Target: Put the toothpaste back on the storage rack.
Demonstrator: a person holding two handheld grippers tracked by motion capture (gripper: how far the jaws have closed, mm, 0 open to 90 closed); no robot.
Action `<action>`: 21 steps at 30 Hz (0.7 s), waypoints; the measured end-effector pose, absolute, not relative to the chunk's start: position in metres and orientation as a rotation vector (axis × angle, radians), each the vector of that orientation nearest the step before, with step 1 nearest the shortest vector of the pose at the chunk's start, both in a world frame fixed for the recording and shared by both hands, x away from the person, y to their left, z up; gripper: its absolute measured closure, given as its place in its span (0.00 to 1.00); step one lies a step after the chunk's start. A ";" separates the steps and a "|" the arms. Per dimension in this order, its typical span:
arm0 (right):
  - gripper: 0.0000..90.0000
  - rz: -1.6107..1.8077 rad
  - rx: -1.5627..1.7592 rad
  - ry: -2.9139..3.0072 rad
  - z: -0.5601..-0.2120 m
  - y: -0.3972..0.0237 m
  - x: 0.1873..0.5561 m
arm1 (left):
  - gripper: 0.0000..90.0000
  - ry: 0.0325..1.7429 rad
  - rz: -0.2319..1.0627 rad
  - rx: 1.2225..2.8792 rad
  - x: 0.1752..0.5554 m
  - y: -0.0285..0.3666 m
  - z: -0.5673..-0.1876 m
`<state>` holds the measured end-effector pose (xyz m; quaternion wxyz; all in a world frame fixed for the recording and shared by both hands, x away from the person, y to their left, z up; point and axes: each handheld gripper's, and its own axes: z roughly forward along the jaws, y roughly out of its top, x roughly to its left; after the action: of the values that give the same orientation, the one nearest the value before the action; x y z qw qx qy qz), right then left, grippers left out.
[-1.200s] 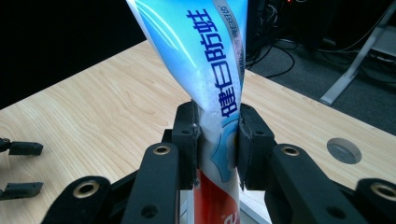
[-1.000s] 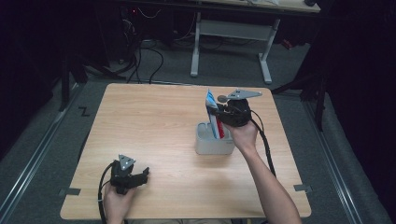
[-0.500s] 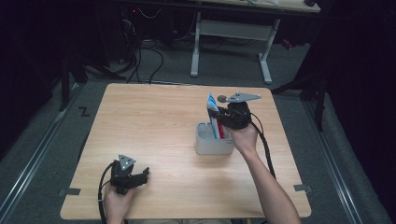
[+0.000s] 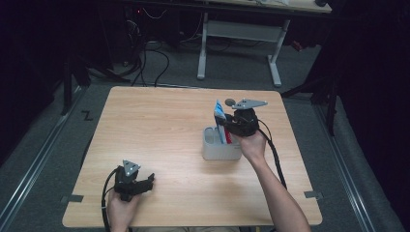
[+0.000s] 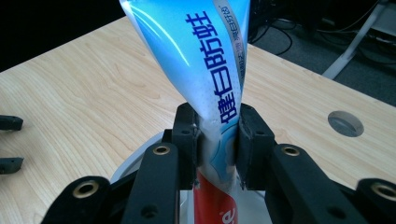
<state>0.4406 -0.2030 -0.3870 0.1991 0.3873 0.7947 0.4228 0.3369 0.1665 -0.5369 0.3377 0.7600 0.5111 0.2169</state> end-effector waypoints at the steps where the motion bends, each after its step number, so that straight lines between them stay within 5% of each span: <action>1: 0.80 1.182 1.093 2.225 -0.388 -0.203 0.440 | 0.23 1.332 0.565 1.981 0.337 0.167 -0.537; 21: 0.80 1.126 1.101 2.281 -0.406 -0.199 0.440 | 0.23 1.332 0.565 1.980 0.337 0.167 -0.537</action>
<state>0.4402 -0.1988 -0.4061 0.1840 0.3903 0.8090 0.3992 0.3369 0.1665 -0.5368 0.3377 0.7600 0.5112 0.2168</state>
